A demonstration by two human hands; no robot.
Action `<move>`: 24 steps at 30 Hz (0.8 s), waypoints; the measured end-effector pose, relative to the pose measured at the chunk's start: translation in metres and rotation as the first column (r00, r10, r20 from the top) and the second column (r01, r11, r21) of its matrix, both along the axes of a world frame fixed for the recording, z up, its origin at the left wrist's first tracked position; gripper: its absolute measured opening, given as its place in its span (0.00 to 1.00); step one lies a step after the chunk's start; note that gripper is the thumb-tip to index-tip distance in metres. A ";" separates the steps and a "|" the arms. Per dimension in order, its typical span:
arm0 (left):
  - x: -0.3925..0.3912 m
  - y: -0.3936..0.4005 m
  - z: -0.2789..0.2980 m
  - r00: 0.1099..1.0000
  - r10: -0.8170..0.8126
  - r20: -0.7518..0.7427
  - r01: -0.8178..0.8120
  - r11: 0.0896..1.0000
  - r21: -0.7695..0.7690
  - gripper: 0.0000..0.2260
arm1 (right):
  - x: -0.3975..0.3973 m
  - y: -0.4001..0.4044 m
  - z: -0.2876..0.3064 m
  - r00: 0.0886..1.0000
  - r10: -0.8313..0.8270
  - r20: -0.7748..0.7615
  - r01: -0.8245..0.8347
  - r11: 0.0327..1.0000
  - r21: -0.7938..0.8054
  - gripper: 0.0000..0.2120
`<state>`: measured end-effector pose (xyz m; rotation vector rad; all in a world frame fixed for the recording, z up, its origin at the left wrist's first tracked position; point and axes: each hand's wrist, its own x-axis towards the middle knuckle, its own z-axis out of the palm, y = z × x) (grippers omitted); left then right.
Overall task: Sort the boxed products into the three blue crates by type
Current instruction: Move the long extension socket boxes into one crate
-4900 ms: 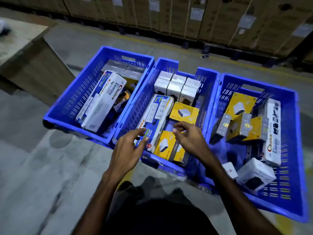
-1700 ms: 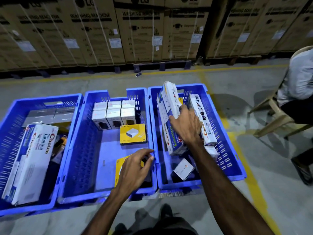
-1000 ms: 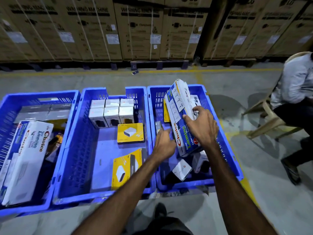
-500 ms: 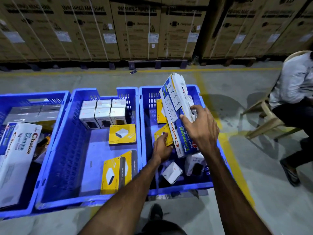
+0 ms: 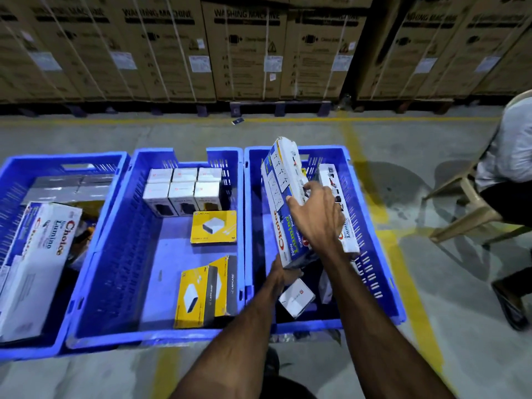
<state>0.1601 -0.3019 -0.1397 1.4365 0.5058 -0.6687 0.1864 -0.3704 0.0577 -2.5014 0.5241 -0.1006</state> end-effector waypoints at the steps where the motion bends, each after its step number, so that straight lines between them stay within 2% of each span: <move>1: -0.004 -0.002 -0.001 1.000 -0.013 0.009 0.013 1.000 0.017 0.19 | 0.002 0.004 -0.002 1.000 0.012 -0.006 -0.012 1.000 0.003 0.24; 2: -0.008 -0.003 -0.002 0.998 0.047 -0.032 -0.047 0.999 -0.008 0.19 | 0.004 0.008 -0.003 1.000 0.024 -0.005 -0.024 1.000 0.006 0.24; 5: -0.016 0.003 0.004 0.970 0.237 -0.058 -0.226 0.962 0.155 0.09 | 0.011 0.018 -0.005 0.997 0.070 0.016 -0.070 0.997 -0.017 0.24; 6: -0.017 0.006 0.012 0.967 0.250 -0.042 -0.238 0.952 0.192 0.06 | 0.012 0.021 -0.005 0.996 0.087 0.021 -0.086 0.996 -0.030 0.24; 8: -0.025 0.016 0.031 0.966 0.243 -0.085 -0.236 0.968 0.079 0.09 | 0.012 0.025 -0.003 0.996 0.088 0.032 -0.087 0.996 -0.033 0.24; 10: -0.034 0.026 0.059 0.941 0.260 -0.215 -0.276 0.960 -0.051 0.11 | 0.010 0.026 0.001 0.996 0.071 0.059 -0.069 0.997 -0.030 0.24; 12: -0.044 0.037 0.088 0.933 0.227 -0.278 -0.266 0.957 -0.112 0.12 | 0.004 0.029 0.004 0.996 0.039 0.084 -0.038 0.999 -0.021 0.23; 15: -0.070 0.061 0.130 0.959 0.201 -0.199 -0.226 0.968 -0.112 0.11 | -0.007 0.041 0.001 0.996 0.012 0.088 -0.015 1.000 0.026 0.23; 19: -0.098 0.084 0.179 0.987 0.140 -0.079 -0.146 0.986 -0.084 0.07 | -0.015 0.053 -0.007 0.995 0.018 0.101 -0.018 1.000 0.005 0.24; 22: -0.102 0.088 0.190 1.000 0.016 0.005 -0.016 1.000 0.003 0.06 | -0.011 0.055 -0.005 0.993 0.028 0.118 -0.025 0.999 -0.028 0.23; 24: -0.096 0.089 0.184 0.995 -0.015 0.094 0.006 0.996 0.092 0.07 | -0.011 0.059 -0.004 0.990 0.047 0.134 -0.037 0.996 -0.078 0.23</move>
